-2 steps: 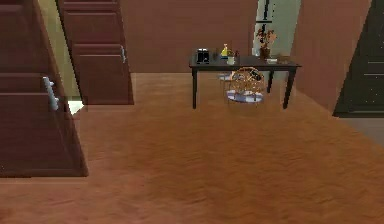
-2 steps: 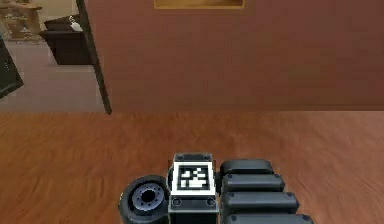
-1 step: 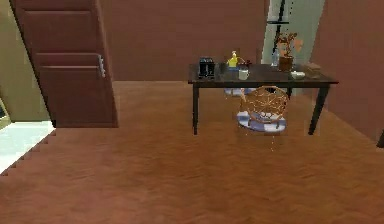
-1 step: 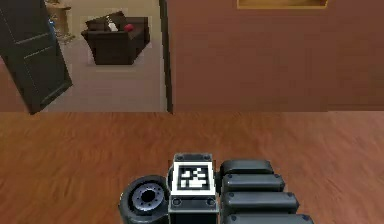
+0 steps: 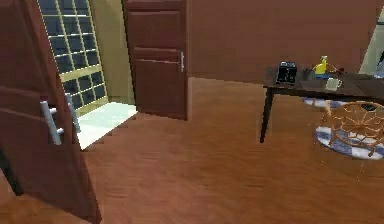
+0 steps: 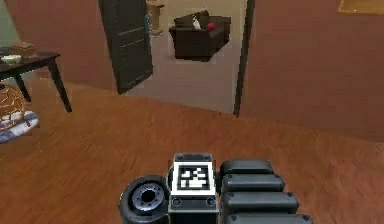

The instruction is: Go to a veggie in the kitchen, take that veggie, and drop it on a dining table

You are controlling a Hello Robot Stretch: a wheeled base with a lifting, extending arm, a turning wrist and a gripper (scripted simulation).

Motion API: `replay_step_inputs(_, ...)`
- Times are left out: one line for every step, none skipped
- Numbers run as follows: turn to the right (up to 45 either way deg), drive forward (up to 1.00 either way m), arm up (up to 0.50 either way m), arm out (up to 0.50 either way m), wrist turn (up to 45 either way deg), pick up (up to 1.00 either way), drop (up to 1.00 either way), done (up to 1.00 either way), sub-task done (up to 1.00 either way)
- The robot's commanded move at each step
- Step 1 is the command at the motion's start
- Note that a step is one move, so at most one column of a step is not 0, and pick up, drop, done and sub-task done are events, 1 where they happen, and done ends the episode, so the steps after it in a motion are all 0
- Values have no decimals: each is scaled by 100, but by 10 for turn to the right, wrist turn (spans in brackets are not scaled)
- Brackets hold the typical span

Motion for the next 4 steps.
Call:
replay_step_inputs(0,100,0,0,0,0,0,0,0)
replay_step_inputs(-90,0,0,0,0,0,0,0,0)
replay_step_inputs(-30,0,0,0,0,0,0,0,0)
replay_step_inputs(0,25,0,0,0,0,0,0,0)
